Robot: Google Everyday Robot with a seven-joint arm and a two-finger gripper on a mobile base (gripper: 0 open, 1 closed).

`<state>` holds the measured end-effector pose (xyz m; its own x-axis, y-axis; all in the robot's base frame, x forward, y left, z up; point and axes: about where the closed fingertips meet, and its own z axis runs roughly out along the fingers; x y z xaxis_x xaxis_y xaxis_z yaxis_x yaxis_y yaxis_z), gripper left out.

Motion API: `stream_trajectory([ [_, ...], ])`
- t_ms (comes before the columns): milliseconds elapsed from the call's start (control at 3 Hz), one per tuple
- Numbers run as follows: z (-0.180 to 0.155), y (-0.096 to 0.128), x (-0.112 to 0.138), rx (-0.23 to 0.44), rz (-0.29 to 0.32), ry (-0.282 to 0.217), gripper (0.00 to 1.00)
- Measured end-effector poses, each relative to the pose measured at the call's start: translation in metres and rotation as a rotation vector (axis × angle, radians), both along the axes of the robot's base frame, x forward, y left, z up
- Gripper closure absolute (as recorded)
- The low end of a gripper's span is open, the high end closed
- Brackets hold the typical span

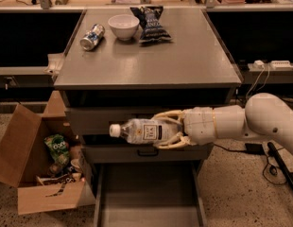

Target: Pick blue plastic bottle from bottom drawer and place on counter

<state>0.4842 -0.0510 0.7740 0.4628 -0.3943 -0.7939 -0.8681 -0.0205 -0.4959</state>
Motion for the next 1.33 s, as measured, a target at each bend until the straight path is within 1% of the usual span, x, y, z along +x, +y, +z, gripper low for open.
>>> stream_trajectory([
  [333,0.064,-0.011,0.046,-0.01,-0.072,-0.013,1.0],
  [667,0.099,-0.014,0.078,-0.014,-0.113,0.005,1.0],
  [1000,0.117,-0.019,0.117,-0.025,-0.15,0.057,1.0],
  [1333,0.127,-0.018,0.15,-0.027,-0.19,0.127,1.0],
])
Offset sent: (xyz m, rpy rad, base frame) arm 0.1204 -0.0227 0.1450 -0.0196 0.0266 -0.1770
